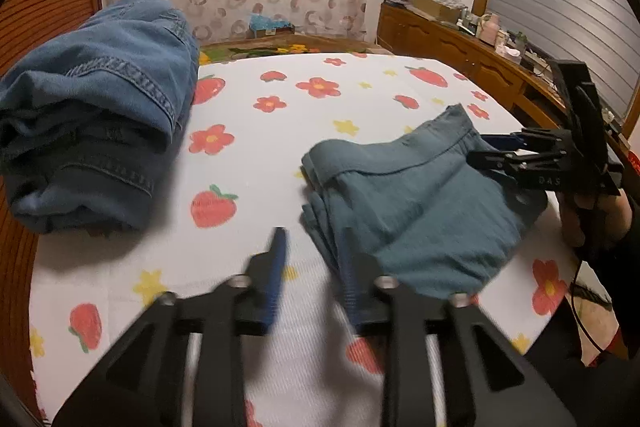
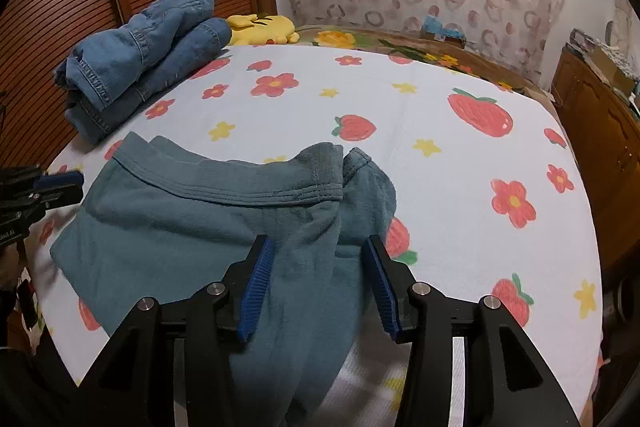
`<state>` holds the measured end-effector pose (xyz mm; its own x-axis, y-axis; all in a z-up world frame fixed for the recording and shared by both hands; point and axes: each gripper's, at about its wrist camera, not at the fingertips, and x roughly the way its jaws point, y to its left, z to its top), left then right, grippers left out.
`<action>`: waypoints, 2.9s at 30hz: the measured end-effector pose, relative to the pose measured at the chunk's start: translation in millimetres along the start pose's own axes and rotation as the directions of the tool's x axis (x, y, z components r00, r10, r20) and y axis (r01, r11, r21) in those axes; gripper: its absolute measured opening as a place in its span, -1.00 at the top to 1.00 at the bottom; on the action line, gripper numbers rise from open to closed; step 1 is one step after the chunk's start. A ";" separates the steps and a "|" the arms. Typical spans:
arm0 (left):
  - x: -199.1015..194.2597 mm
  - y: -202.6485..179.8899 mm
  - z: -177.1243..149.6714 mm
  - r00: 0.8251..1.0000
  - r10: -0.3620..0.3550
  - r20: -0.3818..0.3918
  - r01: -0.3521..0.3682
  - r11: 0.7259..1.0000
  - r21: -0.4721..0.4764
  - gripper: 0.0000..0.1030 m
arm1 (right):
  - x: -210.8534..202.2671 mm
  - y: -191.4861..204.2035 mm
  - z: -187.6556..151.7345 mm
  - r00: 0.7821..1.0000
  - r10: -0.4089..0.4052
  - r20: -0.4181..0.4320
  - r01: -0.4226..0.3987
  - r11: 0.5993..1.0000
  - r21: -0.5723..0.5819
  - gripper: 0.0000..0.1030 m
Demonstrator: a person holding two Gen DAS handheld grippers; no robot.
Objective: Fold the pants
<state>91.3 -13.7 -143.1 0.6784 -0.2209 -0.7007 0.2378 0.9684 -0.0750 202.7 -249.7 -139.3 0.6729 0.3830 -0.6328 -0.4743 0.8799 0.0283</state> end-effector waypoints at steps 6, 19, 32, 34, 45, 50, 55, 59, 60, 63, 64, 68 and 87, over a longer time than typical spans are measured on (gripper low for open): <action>14.9 2.9 8.3 1.000 0.006 -0.028 -0.006 1.000 -0.016 -0.02 | 0.6 -2.8 -0.2 1.000 0.004 -0.003 -0.004 1.000 0.011 -0.03; 38.4 3.9 11.9 0.998 0.010 -0.070 -0.013 0.999 -0.033 -0.16 | 0.5 -2.9 -0.3 1.000 0.003 -0.003 -0.003 1.000 0.010 -0.04; 44.0 -1.6 14.7 0.997 0.006 -0.073 -0.009 0.999 -0.043 -0.56 | 0.0 -3.5 -0.3 1.000 0.003 -0.005 -0.003 1.000 0.012 -0.05; 44.3 -2.4 14.3 0.998 0.015 -0.069 -0.018 0.999 -0.037 -0.56 | -1.6 -4.8 -0.6 1.000 0.003 -0.001 -0.003 1.000 0.019 -0.05; 46.0 -8.4 12.4 0.996 0.056 -0.067 -0.056 0.998 0.002 -0.58 | -9.4 -10.2 1.0 1.000 -0.023 -0.001 0.023 0.999 0.037 -0.14; 45.3 -8.6 12.0 0.996 0.053 -0.069 -0.054 0.999 0.000 -0.58 | -1.1 -14.8 4.4 1.000 0.009 -0.027 -0.007 0.997 0.072 -0.14; 40.2 -3.2 9.5 0.999 -0.019 -0.045 0.018 0.999 -0.037 -0.54 | -1.6 -15.1 4.1 1.000 0.017 -0.012 -0.016 0.997 0.070 -0.14; 38.3 -5.1 8.1 0.998 -0.041 -0.042 0.039 0.999 -0.034 -0.27 | -1.9 -14.5 3.0 0.999 0.034 -0.009 -0.034 0.997 0.073 -0.14; 38.4 -6.6 8.5 0.998 -0.044 -0.043 0.043 0.999 -0.030 -0.18 | -1.6 -14.0 2.8 0.999 0.035 -0.008 -0.034 0.997 0.071 -0.13; 38.8 -13.0 9.1 0.997 -0.065 -0.048 0.064 0.998 -0.023 0.05 | -1.0 -12.6 3.0 0.999 0.047 -0.008 -0.047 0.996 0.070 0.01; 39.4 -14.3 9.8 0.997 -0.067 -0.049 0.066 0.998 -0.020 0.08 | -0.9 -12.5 3.0 0.999 0.050 -0.008 -0.049 0.996 0.070 0.03; 40.9 -15.1 13.3 0.997 -0.062 -0.049 0.061 0.998 -0.028 0.23 | -1.3 -15.7 3.0 0.998 0.070 -0.007 -0.069 0.994 0.087 0.13; 40.6 -11.3 14.9 0.998 -0.052 -0.028 0.051 0.998 -0.044 0.65 | -1.7 -11.2 4.1 0.993 0.116 0.013 -0.117 0.988 0.096 0.69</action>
<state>126.5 -35.3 -160.2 0.6454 -0.2676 -0.7154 0.2409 0.9601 -0.1418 209.2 -259.1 -135.4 0.6205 0.4864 -0.6151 -0.4928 0.8520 0.1766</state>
